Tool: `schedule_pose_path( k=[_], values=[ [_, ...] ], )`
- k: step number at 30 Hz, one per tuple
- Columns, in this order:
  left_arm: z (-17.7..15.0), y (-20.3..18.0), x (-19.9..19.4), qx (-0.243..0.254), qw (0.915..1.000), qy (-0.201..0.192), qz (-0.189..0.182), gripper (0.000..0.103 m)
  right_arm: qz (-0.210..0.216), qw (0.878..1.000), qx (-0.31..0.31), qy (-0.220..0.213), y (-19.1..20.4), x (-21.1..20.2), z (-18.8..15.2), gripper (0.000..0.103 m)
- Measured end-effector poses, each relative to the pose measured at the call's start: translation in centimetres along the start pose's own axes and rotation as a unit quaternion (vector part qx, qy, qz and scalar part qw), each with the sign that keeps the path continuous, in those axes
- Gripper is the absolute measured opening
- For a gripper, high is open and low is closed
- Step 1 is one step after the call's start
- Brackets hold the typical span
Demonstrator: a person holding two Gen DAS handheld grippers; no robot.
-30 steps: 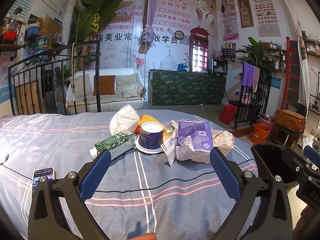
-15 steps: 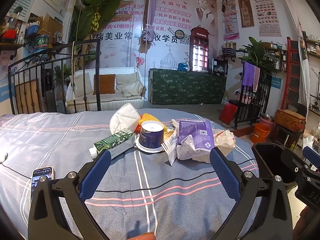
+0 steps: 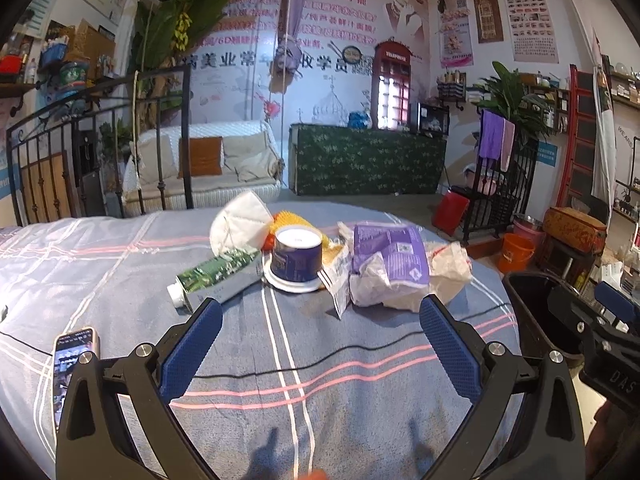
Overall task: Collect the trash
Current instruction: 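Grasp the green juice carton with the left tool while the right tool grasps the purple wrapper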
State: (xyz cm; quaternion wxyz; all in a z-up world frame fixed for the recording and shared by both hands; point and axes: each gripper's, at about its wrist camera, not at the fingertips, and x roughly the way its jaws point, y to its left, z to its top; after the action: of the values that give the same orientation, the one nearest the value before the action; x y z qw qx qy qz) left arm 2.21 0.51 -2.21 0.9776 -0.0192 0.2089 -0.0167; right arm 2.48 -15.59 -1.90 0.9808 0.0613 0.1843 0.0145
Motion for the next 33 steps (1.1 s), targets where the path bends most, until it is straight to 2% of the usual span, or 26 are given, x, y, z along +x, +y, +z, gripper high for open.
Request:
schedule_pose_path(
  k=[3,7,10,14,18,21,24,27,29,30,33],
  values=[
    [-0.5,0.8,1.2,-0.012,0.999,0.032,-0.029,0.097,0.014,0.999,-0.005,0.03,0.3,1.8,-0.2,0.098],
    [-1.2,1.5,3.3,0.006,0.9965,0.078,-0.029,0.097,0.04,0.997,-0.019,0.07,1.0,4.4,-0.6,0.098],
    [-1.2,2.4,4.3,0.017,0.995,0.093,-0.031,0.097,0.063,0.992,-0.027,0.106,1.9,6.4,-0.1,0.098],
    [0.3,4.4,6.2,0.026,0.9924,0.116,-0.031,0.097,0.119,0.985,-0.039,0.121,3.7,8.7,1.4,0.098],
    [2.4,6.8,8.8,0.049,0.9886,0.142,-0.011,0.097,0.138,0.981,-0.054,0.128,5.0,10.6,3.0,0.098],
    [3.7,9.0,10.6,0.045,0.9839,0.173,-0.009,0.097,0.16,0.975,-0.057,0.143,5.7,12.2,4.2,0.093],
    [4.9,10.6,12.4,0.062,0.9787,0.196,-0.005,0.097,0.171,0.972,-0.063,0.146,6.3,13.8,5.8,0.093],
    [5.0,11.1,14.3,0.084,0.9684,0.234,-0.018,0.096,0.158,0.97,-0.062,0.174,6.3,16.0,7.0,0.092],
    [4.8,11.1,15.1,0.099,0.9642,0.245,-0.021,0.092,0.166,0.964,-0.051,0.202,6.2,17.9,7.2,0.087],
    [4.6,10.9,15.6,0.107,0.9619,0.251,-0.021,0.092,0.161,0.963,-0.043,0.213,6.1,18.7,7.2,0.082],
    [4.4,11.1,16.9,0.119,0.9554,0.269,-0.026,0.09,0.159,0.954,-0.021,0.253,5.6,21.2,7.1,0.08]
  ],
)
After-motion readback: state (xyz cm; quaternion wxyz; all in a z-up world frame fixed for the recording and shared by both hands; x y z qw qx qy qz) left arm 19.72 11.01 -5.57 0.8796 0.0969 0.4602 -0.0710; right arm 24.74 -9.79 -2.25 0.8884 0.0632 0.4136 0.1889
